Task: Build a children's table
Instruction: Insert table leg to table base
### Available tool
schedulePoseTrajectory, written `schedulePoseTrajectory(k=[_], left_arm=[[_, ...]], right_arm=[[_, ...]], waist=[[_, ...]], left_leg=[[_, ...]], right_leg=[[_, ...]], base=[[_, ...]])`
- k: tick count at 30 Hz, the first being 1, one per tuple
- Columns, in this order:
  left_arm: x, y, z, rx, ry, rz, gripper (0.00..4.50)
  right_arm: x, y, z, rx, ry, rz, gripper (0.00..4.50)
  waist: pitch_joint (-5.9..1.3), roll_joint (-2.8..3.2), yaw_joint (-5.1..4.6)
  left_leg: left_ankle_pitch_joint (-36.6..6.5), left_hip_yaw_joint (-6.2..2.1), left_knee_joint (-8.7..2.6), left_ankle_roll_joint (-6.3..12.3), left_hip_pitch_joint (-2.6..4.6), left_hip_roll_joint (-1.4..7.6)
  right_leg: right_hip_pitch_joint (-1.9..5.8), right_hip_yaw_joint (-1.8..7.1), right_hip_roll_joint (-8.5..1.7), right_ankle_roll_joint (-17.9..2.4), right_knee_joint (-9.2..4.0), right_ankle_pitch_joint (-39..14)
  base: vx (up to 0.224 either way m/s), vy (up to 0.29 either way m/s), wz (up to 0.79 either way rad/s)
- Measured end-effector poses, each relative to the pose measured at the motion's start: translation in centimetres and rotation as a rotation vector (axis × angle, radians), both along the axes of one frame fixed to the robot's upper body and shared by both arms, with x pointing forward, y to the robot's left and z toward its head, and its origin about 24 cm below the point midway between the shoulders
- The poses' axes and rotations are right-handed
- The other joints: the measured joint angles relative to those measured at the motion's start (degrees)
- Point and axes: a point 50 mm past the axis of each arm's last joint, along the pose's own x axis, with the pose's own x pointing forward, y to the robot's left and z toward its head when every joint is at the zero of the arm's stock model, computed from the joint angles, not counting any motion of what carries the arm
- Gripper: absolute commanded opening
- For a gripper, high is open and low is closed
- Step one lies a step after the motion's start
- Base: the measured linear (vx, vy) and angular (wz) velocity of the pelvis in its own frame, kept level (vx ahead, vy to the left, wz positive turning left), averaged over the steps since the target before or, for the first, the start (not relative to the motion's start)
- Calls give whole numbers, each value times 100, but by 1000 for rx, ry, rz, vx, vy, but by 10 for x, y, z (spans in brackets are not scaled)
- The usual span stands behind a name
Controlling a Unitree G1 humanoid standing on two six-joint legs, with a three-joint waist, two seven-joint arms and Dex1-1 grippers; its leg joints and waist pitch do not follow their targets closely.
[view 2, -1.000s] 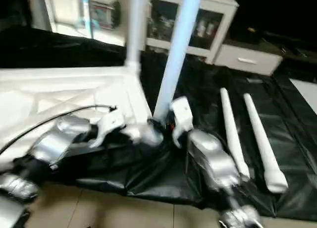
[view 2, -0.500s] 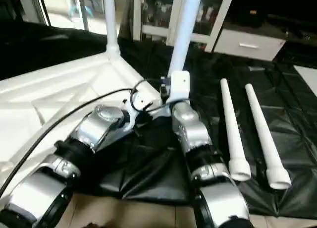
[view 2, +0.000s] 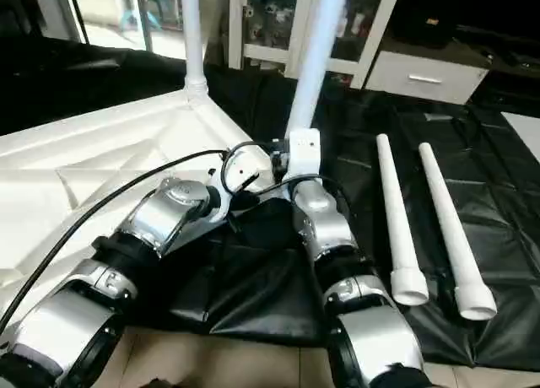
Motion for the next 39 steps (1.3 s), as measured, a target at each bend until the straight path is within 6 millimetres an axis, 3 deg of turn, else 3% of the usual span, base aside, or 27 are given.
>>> schedulePoseTrajectory(k=[5,8,18,23,30,39], left_arm=[[1,1,1,-4,4,-8,0],[2,1,3,-6,-5,-12,0],[4,4,4,-15,-12,-47,0],[4,9,5,-12,-9,-77,0],[-1,17,3,-13,6,-148,0],[-16,24,1,-19,46,-291,0]], right_arm=[[-5,-4,-7,3,8,31,343],[-11,-6,-15,13,33,59,370],[-34,-22,0,24,-48,203,445],[-48,-43,8,10,-58,243,445],[-62,-72,13,-2,-30,326,445],[-75,-84,28,34,-23,568,445]], waist=[[8,12,13],[39,49,9],[66,80,56],[69,86,169],[69,87,192],[69,87,237]], left_leg=[[2,0,1,3,-1,0],[12,0,7,20,-5,0],[21,0,10,33,-18,2],[21,0,16,34,-18,1],[20,0,27,35,-16,1],[26,0,61,46,-14,2]], right_leg=[[0,-1,0,0,3,0],[-4,0,-1,-1,10,0],[-20,-3,-3,-1,21,0],[-20,-2,-4,-1,24,1],[-16,-1,-7,-1,33,1],[-15,-1,-15,-2,74,0]], base=[[0,0,0],[0,0,0],[0,0,0],[0,0,0],[0,0,0],[0,0,0]])
